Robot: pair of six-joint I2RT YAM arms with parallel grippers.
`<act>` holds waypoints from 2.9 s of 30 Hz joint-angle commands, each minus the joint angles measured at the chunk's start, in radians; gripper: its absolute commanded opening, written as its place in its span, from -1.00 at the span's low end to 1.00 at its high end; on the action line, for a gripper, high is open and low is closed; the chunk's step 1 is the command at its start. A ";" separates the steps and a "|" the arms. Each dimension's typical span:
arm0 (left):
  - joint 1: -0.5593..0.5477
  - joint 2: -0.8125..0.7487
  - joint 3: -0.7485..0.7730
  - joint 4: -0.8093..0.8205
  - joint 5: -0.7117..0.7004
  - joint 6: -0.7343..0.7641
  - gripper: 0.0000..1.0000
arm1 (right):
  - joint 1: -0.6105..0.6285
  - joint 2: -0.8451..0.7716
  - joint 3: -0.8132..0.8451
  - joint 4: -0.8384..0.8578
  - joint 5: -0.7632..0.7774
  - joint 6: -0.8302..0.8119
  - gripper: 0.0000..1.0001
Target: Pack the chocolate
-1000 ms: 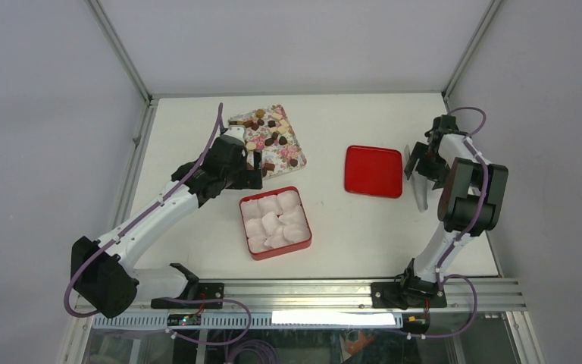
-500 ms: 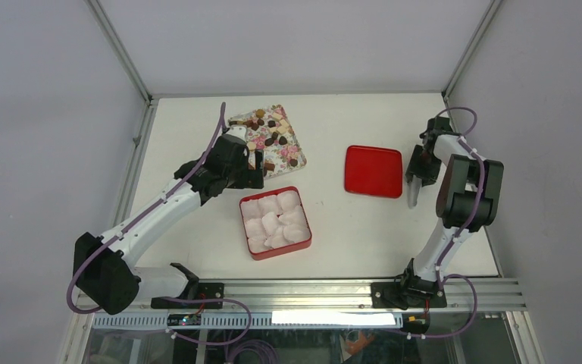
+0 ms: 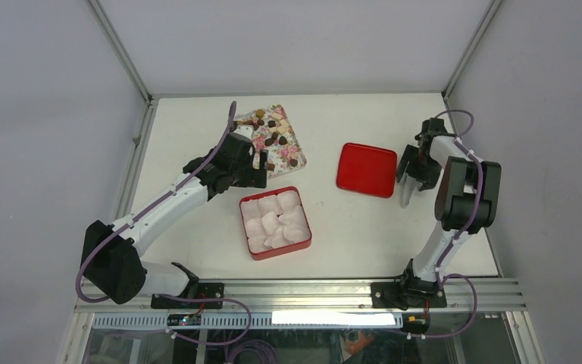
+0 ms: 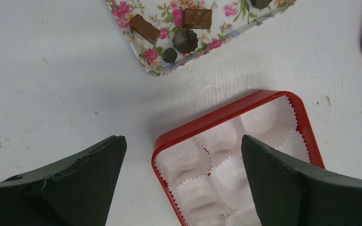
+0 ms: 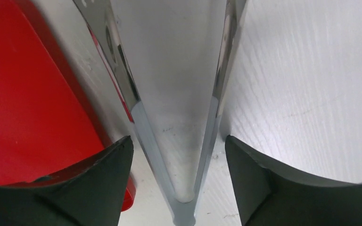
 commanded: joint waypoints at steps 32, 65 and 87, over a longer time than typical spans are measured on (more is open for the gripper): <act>0.002 -0.115 -0.140 0.333 0.007 0.143 0.98 | 0.038 -0.001 -0.076 0.152 0.071 0.130 0.23; 0.126 -0.091 -0.051 0.175 0.077 0.040 0.98 | 0.173 -0.322 0.106 -0.140 -0.103 0.064 -1.00; 0.361 0.324 0.310 -0.110 0.130 -0.125 0.98 | 0.765 0.356 1.073 -0.712 -0.169 -0.002 -0.66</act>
